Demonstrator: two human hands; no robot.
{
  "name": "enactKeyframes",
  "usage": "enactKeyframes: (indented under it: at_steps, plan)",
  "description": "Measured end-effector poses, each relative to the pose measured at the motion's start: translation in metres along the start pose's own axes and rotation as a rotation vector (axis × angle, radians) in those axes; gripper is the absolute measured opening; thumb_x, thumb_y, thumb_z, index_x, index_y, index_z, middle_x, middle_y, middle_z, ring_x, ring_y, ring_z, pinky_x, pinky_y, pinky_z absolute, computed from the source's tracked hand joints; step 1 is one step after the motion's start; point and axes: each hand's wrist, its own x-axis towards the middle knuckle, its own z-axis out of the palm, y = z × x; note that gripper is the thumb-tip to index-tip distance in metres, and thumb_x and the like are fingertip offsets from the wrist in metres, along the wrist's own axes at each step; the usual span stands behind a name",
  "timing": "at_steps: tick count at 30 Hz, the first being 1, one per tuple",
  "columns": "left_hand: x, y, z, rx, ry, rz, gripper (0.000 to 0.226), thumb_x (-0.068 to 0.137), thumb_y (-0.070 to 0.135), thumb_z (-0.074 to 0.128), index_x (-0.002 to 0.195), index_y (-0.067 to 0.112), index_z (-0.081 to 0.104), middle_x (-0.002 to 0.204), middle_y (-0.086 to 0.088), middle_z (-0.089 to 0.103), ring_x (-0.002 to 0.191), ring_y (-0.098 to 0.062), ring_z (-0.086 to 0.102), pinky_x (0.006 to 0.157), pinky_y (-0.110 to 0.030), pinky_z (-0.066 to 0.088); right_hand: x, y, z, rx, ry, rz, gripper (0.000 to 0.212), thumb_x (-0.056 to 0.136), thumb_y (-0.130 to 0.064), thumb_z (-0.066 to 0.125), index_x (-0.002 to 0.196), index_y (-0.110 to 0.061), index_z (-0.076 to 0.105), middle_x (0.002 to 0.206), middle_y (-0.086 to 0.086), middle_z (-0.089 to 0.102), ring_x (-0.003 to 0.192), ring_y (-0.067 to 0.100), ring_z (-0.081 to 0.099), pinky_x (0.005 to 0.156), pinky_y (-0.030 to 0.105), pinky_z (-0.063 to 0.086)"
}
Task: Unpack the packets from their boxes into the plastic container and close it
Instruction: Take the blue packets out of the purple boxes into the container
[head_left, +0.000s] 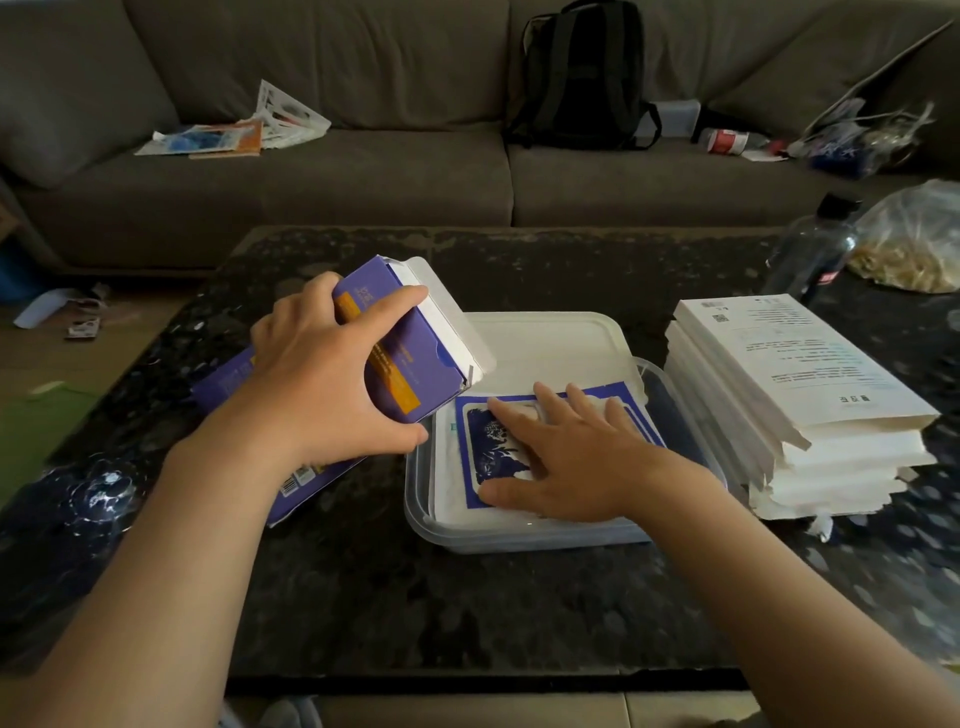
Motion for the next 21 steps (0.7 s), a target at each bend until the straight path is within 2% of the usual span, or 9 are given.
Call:
enactKeyframes:
  at_steps: [6, 10, 12, 21]
  plan:
    - [0.0008, 0.0032, 0.0030, 0.006, 0.001, 0.016, 0.122, 0.054, 0.068, 0.084, 0.149, 0.057, 0.009, 0.155, -0.005, 0.009, 0.141, -0.036, 0.016, 0.116, -0.053, 0.019, 0.0035, -0.0090, 0.0024, 0.049, -0.012, 0.047, 0.107, 0.060, -0.092, 0.006, 0.156, -0.046, -0.012, 0.170, 0.003, -0.006, 0.155, 0.041, -0.005, 0.120, 0.068, 0.005]
    - [0.0013, 0.0038, 0.0029, 0.005, -0.012, 0.012, 0.122, 0.055, 0.067, 0.084, 0.150, 0.056, 0.008, 0.157, -0.005, 0.006, 0.143, -0.036, 0.012, 0.116, -0.054, 0.018, 0.0048, -0.0101, 0.0029, 0.019, 0.018, 0.060, 0.082, 0.084, -0.084, 0.011, 0.155, -0.049, -0.011, 0.170, 0.002, -0.010, 0.154, 0.042, -0.009, 0.119, 0.069, 0.002]
    - [0.0009, 0.0039, 0.0028, 0.001, -0.013, 0.016, 0.122, 0.055, 0.067, 0.084, 0.150, 0.056, 0.008, 0.157, -0.004, 0.006, 0.143, -0.036, 0.012, 0.116, -0.054, 0.018, 0.0040, -0.0101, 0.0033, -0.007, 0.010, 0.064, 0.079, 0.087, -0.083, 0.014, 0.153, -0.051, -0.014, 0.169, 0.002, -0.014, 0.153, 0.041, -0.014, 0.119, 0.070, -0.003]
    - [-0.0014, 0.0056, 0.0048, 0.000, -0.020, 0.052, 0.122, 0.055, 0.067, 0.083, 0.149, 0.056, 0.008, 0.153, 0.001, 0.007, 0.139, -0.033, 0.016, 0.116, -0.052, 0.019, 0.0067, -0.0096, 0.0073, 0.027, -0.059, 0.064, 0.093, 0.066, -0.090, 0.001, 0.149, -0.055, -0.023, 0.169, -0.001, -0.018, 0.153, 0.039, -0.019, 0.118, 0.070, -0.007]
